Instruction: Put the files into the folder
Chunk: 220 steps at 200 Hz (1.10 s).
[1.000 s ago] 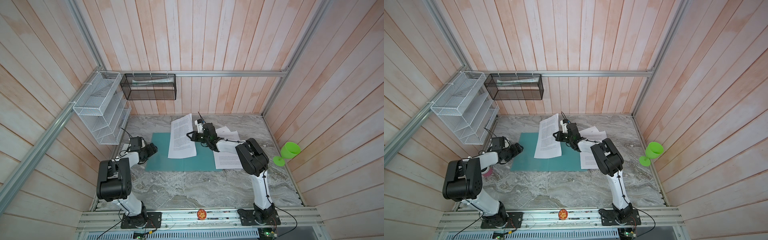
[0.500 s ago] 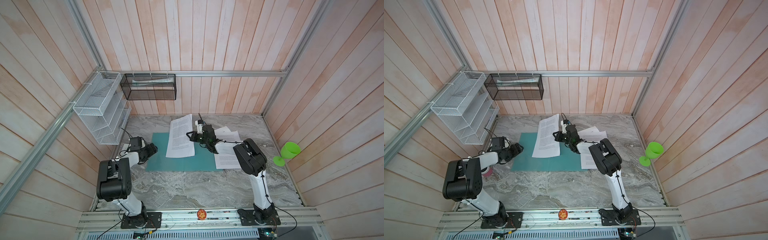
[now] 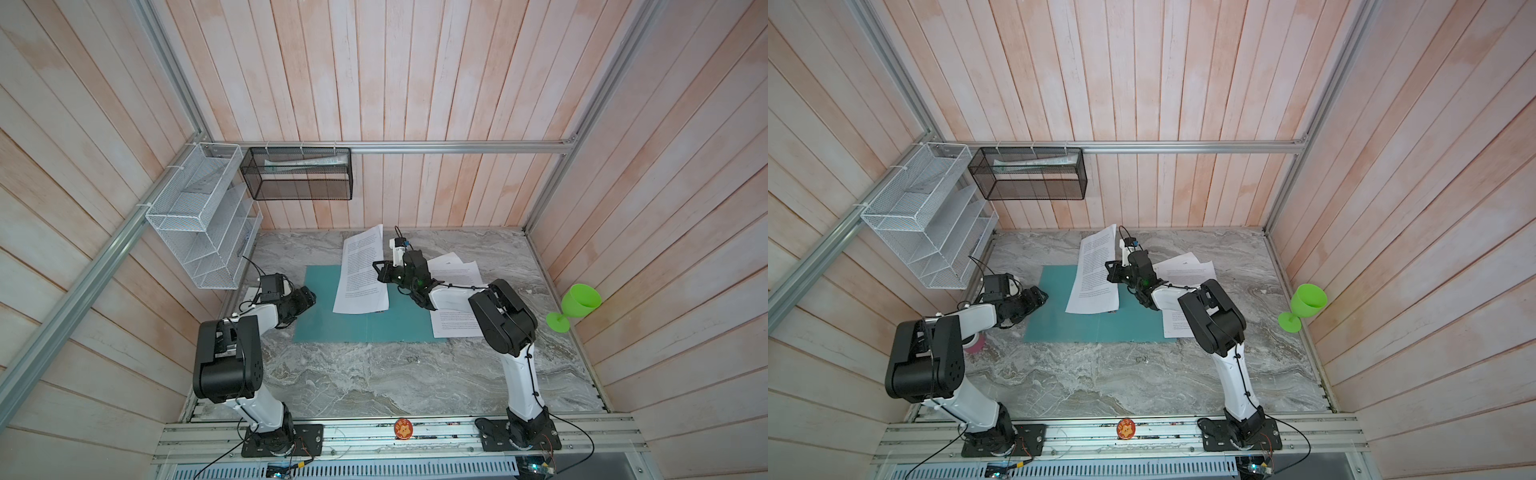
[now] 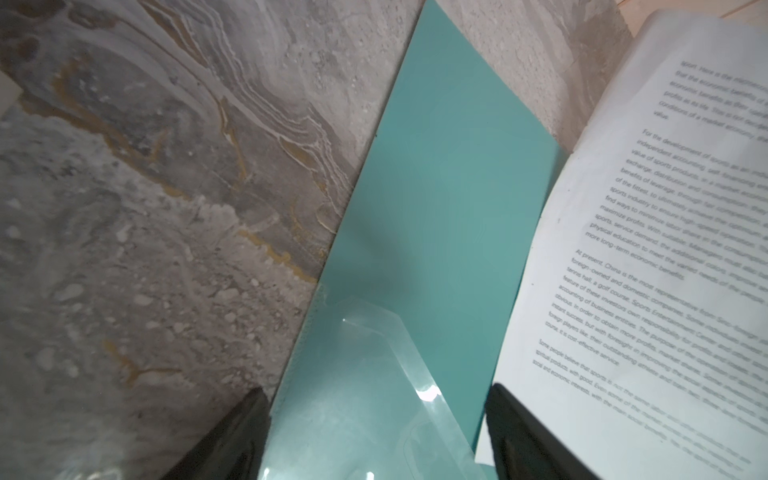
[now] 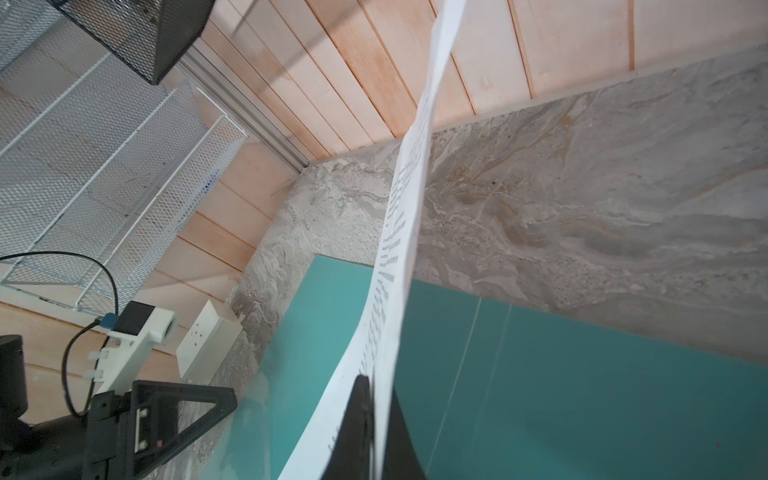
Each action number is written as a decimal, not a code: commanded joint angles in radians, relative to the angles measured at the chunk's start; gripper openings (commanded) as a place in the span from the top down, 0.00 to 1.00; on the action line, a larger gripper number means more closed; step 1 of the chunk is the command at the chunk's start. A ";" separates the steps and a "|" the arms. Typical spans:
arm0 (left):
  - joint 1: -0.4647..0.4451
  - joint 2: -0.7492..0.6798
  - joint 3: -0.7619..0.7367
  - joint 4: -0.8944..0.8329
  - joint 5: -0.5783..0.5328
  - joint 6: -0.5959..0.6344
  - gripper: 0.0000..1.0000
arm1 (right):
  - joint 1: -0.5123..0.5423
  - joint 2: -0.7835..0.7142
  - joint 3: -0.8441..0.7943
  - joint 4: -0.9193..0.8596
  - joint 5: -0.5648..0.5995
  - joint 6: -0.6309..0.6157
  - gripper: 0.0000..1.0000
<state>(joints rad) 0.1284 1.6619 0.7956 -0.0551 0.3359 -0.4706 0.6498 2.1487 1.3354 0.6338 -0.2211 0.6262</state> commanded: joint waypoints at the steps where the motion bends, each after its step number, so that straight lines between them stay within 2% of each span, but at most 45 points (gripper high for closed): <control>1: -0.003 0.031 -0.037 -0.068 0.023 -0.003 0.16 | 0.008 -0.044 -0.009 0.040 0.042 -0.047 1.00; 99: -0.003 0.032 -0.040 -0.064 0.026 -0.005 0.17 | 0.012 -0.056 -0.028 0.099 0.058 -0.047 1.00; 220: -0.004 0.037 -0.041 -0.059 0.032 -0.005 0.17 | 0.066 -0.116 -0.057 0.140 0.083 -0.236 1.00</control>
<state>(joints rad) 0.1284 1.6627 0.7944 -0.0521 0.3367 -0.4709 0.6884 2.0510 1.3003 0.7311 -0.1497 0.4431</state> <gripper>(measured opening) 0.828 0.047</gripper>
